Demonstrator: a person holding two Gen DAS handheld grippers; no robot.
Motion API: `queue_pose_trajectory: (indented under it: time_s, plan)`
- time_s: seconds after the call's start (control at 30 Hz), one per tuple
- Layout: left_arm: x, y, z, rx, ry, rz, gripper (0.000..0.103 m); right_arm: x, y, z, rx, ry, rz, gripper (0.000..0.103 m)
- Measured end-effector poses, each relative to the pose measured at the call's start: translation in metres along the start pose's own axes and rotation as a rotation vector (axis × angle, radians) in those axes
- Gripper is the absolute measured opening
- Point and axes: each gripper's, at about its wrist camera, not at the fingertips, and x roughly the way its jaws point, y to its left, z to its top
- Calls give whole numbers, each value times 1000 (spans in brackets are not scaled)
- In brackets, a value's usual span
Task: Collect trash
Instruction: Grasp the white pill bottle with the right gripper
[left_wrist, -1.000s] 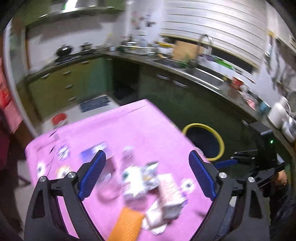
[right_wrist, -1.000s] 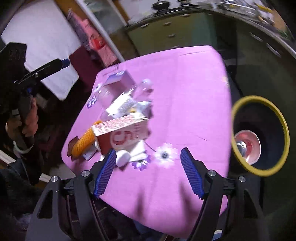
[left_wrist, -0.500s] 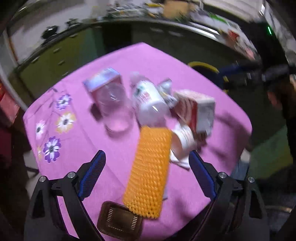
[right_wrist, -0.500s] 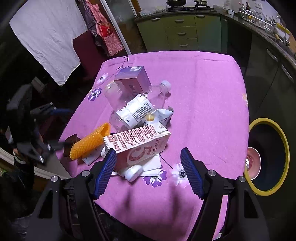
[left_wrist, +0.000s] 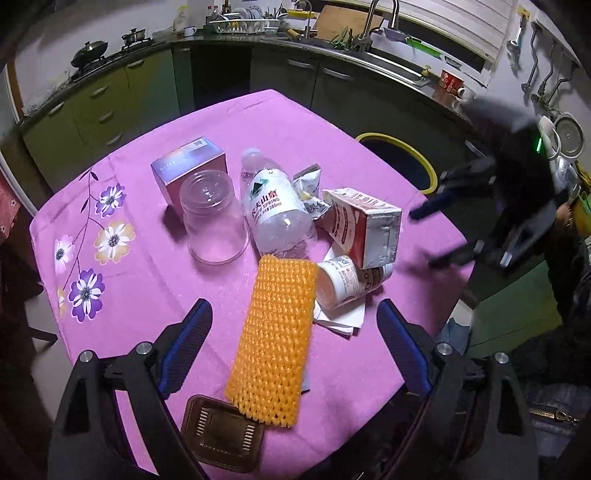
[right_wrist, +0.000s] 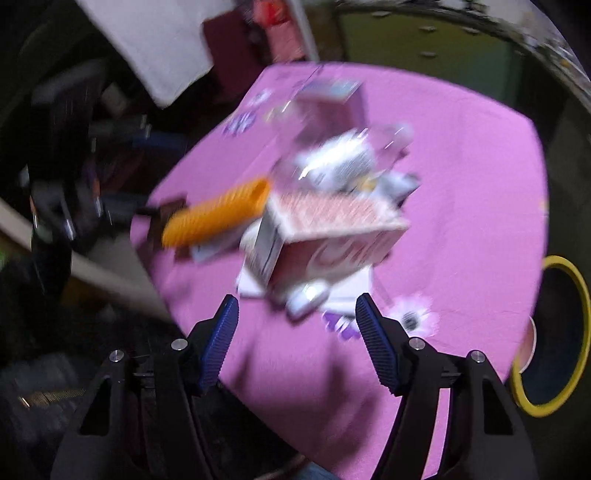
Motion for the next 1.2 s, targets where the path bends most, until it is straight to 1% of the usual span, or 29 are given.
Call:
queue_pose_trajectory:
  time_s: [0.1,0.2,0.4,0.47,0.5,0.53,0.6,0.9,0.93,1.07,1.2]
  plan:
    - [-1,-3,2,7,-1,4,86,23,4,-2,-74,19,-4,66]
    - [-3,-4,1,5,1,4,86,43,2,1,-108,23,8,66]
    - [-5,3,-1,-21,8,23,86,64,5,4,-179,7,26,66]
    - [-4,5,-2,-25,13,25,86,65,7,5,-194,0,36,66]
    - [-4,5,-2,-26,15,25,86,65,7,4,-198,-2,37,63]
    - [-3,6,-2,-28,18,25,86,64,7,4,-202,-6,37,56]
    - [-1,6,-2,-29,21,22,86,64,7,4,-205,0,44,51]
    - [6,5,-1,-28,34,14,86,76,12,5,-222,13,69,51]
    - [6,6,-1,-28,34,15,86,77,13,4,-227,13,63,49]
    - [7,9,-2,-40,33,16,86,68,21,1,-229,-29,90,48]
    - [9,9,-2,-38,37,16,86,59,27,-2,-215,-48,136,48]
